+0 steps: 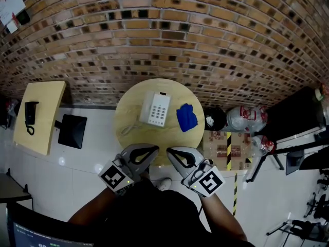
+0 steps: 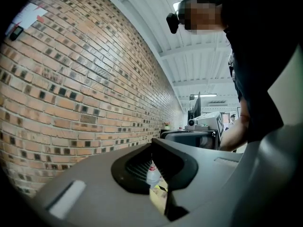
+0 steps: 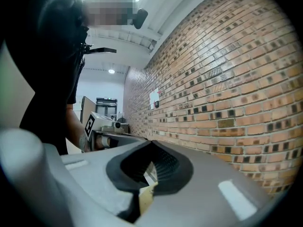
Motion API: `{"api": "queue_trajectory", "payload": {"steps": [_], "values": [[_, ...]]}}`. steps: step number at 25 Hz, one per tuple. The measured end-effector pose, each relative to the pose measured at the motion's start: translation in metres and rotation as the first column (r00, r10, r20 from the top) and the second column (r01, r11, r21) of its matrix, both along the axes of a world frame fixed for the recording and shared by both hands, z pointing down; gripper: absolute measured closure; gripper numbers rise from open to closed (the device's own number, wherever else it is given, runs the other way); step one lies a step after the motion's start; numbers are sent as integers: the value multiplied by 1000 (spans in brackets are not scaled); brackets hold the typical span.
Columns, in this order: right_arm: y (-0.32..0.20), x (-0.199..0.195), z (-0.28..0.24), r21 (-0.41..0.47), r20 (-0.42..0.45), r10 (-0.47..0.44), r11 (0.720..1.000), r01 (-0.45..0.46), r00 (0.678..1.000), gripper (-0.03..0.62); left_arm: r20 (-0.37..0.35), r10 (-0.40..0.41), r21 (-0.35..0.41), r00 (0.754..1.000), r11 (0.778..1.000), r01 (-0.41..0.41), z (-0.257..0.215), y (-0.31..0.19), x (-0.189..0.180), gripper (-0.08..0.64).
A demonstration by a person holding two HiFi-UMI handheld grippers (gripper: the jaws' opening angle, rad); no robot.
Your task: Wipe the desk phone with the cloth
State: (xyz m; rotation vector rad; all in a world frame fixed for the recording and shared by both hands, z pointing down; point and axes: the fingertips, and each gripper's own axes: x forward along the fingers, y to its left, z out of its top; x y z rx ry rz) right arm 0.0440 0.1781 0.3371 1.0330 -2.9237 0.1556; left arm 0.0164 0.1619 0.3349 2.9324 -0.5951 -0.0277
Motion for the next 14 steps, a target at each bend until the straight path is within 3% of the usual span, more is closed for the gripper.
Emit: {"api": "queue_trajectory", "payload": {"steps": [14], "values": [[-4,-2,-2,6,5,14,1000,-14,1000,592,-9,31,42,999,999,-31,-3,1,3,557]]}}
